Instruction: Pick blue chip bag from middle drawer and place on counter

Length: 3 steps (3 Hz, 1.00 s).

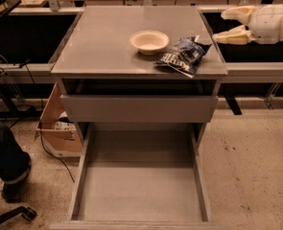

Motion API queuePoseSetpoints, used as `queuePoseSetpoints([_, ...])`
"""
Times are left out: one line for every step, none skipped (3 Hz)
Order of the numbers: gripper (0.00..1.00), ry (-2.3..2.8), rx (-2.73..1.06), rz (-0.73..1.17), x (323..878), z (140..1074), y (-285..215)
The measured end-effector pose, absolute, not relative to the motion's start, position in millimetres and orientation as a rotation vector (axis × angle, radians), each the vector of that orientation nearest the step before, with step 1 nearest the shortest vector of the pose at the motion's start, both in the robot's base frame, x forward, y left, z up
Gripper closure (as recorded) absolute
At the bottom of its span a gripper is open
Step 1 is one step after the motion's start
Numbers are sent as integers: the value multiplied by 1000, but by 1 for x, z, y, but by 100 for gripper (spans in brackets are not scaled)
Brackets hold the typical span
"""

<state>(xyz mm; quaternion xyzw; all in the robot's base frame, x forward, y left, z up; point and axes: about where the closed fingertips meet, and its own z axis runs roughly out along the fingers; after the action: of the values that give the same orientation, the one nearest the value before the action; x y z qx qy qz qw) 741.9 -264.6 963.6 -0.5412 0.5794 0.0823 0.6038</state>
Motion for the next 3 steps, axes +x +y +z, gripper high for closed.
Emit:
queuePoseSetpoints([73, 1344, -1248, 213, 718, 982, -284])
queuePoseSetpoints([96, 1365, -1298, 211, 682, 990, -302])
queuePoseSetpoints([100, 1434, -1349, 172, 639, 989, -331])
